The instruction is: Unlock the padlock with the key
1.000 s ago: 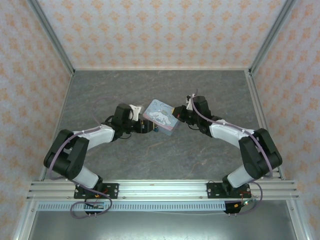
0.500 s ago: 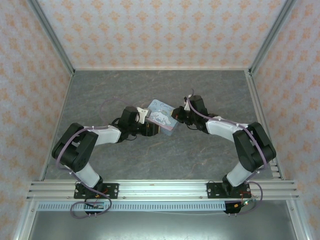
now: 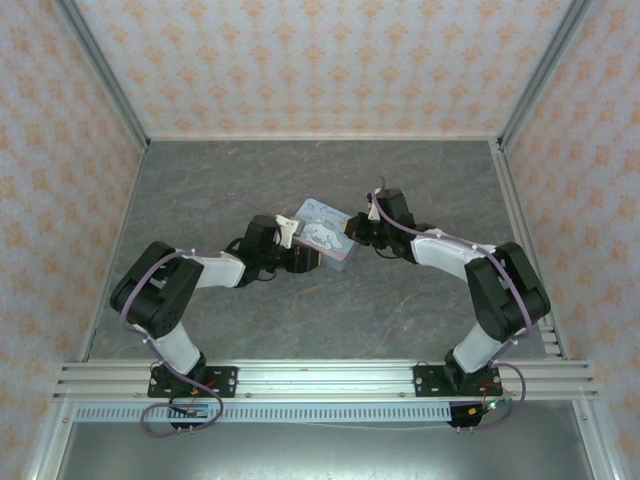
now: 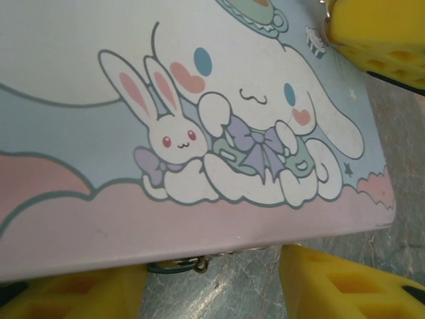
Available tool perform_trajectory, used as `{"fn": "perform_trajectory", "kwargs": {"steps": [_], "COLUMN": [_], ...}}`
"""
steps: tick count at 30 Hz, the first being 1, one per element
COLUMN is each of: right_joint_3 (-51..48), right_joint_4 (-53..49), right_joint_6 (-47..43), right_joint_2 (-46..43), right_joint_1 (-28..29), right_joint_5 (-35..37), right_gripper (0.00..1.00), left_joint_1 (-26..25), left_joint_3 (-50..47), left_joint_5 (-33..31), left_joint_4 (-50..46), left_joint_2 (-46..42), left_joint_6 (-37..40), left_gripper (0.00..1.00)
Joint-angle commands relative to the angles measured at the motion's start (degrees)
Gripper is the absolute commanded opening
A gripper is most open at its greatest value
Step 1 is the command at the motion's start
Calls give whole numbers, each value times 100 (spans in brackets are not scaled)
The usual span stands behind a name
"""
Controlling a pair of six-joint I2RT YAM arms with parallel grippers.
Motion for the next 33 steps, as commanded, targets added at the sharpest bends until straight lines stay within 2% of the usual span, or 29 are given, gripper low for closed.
{"fn": "perform_trajectory", "kwargs": {"steps": [1, 21, 33], "right_joint_3": [142, 24, -112], "right_joint_4": [-191, 40, 147], "right_joint_6": [-164, -102, 54], "right_joint_2": [103, 110, 57], "right_joint_1": [-60, -85, -81], "right_joint_5": [109, -24, -42], "right_gripper": [0, 0, 0], "left_joint_1": [-28, -63, -130], "left_joint_3": [-69, -64, 261], "left_joint_5": [79, 15, 275], "left_joint_4": [337, 513, 496], "left_joint_2": [138, 397, 623], "left_joint_6": [39, 7, -173], "left_gripper": [54, 55, 48]}}
